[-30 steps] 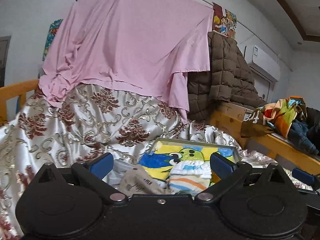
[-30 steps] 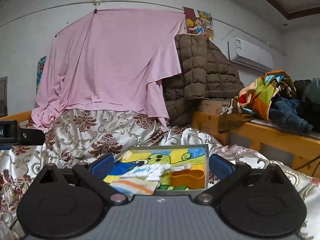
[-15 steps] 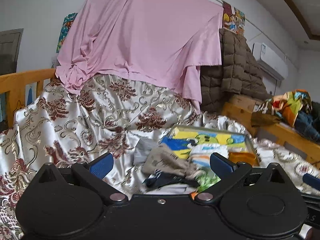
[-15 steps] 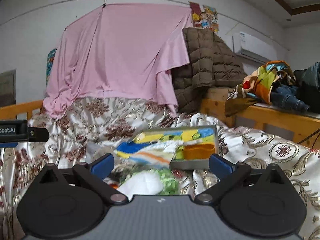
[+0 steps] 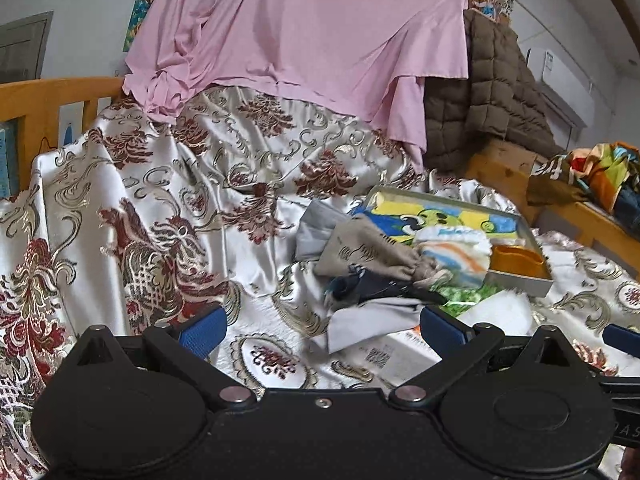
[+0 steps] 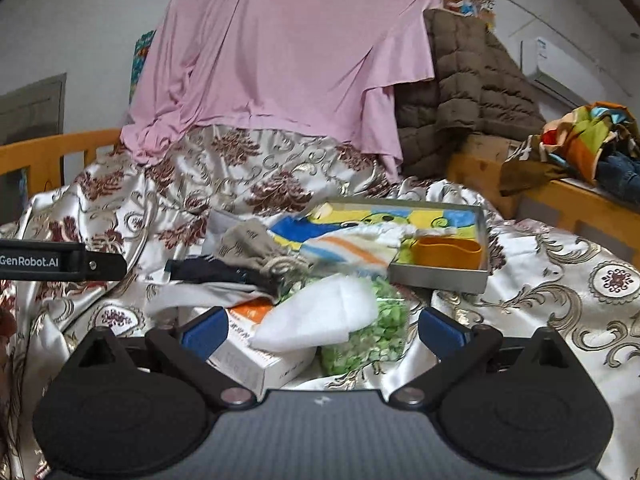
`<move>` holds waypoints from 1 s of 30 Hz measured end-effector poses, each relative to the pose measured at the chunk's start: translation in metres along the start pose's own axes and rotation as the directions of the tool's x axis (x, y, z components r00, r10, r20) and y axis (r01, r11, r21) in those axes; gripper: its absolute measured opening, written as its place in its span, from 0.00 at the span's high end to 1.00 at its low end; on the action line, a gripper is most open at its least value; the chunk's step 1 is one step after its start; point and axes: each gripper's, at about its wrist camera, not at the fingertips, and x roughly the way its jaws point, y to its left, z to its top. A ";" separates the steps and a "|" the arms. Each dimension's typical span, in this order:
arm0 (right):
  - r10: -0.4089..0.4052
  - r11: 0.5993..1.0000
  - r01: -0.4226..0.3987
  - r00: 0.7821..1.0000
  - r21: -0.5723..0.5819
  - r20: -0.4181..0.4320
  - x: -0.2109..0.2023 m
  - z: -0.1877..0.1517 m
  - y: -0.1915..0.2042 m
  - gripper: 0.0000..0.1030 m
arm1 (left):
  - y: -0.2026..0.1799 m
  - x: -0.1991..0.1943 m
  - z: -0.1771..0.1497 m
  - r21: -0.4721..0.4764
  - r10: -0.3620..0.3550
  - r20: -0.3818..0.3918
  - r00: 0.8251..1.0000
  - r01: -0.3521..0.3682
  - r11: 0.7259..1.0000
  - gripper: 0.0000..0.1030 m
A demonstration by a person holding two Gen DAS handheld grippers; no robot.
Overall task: Organize soft objects
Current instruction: 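Move both open tools back toward the remaining items on the bed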
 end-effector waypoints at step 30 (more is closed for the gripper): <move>-0.012 0.994 0.017 0.999 -0.111 0.048 0.046 -0.006 0.005 0.00 | -0.005 0.080 0.002 0.016 -0.070 -0.107 0.992 0.072 0.997 0.01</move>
